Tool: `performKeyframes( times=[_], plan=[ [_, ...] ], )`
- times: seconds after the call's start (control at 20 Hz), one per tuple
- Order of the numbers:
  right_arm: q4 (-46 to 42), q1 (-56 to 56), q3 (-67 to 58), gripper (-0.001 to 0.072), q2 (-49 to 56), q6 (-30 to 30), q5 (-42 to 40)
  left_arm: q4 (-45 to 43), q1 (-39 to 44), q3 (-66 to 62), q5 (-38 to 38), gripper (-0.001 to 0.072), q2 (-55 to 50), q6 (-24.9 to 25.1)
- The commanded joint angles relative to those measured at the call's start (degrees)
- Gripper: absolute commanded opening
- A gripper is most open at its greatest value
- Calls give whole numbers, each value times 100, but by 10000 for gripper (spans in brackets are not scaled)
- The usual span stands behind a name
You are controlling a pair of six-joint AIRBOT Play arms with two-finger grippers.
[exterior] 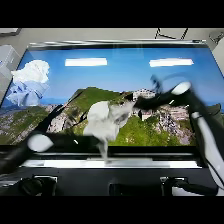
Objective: Fold the clothes and pants, and hang the long-sleeved shirts on hangers.
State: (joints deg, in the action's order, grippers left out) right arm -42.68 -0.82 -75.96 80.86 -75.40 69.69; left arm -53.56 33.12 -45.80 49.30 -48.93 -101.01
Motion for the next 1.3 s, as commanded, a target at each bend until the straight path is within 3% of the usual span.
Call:
performKeyframes(
  times=[0.0, 0.15, 0.3, 0.4, 0.5, 0.65, 0.75, 0.85, 0.95, 1.1, 1.25],
  plan=[
    [-378, 765, -2076, 38, -973, 232, -273, -1099, -1296, -2127, 293, 25, 798, 31],
    [-872, 1169, -3075, 39, -1954, 343, -872, -1104, -1851, -3738, -118, 26, 1029, 240],
    [-1681, 1215, -3132, 39, -2855, 313, -1172, -1152, -1985, -4513, -138, 26, 1082, 525],
    [-2332, 1215, -3132, 39, -3217, -131, -1154, -1314, -1993, -4651, -332, 26, 1121, 520],
    [-2881, 1215, -3132, 39, -3456, -496, -1209, -1279, -1982, -4682, -1056, 26, 1167, 520],
    [-3101, 1215, -3132, 39, -3574, -564, -1550, -1255, -1985, -4682, -2103, 26, 1176, 588],
    [-3314, 1215, -3130, 39, -3451, -590, -1641, -1523, -1987, -4675, -2059, 26, 1067, 804],
    [-3565, 1215, -3126, 39, -3165, -925, -1451, -2140, -1989, -4662, -1414, 26, 824, 802],
    [-3589, 1207, -3115, 39, -2704, -1165, -916, -2605, -1989, -4529, -850, 26, 442, 800],
    [-3589, 1204, -3112, 39, -1521, -1180, -15, -2809, -2044, -4194, -927, 27, -507, 758],
    [-3416, 1204, -3115, 39, -162, -1840, -44, -2769, -2079, -4024, -485, 28, -1812, -28]
  ],
)
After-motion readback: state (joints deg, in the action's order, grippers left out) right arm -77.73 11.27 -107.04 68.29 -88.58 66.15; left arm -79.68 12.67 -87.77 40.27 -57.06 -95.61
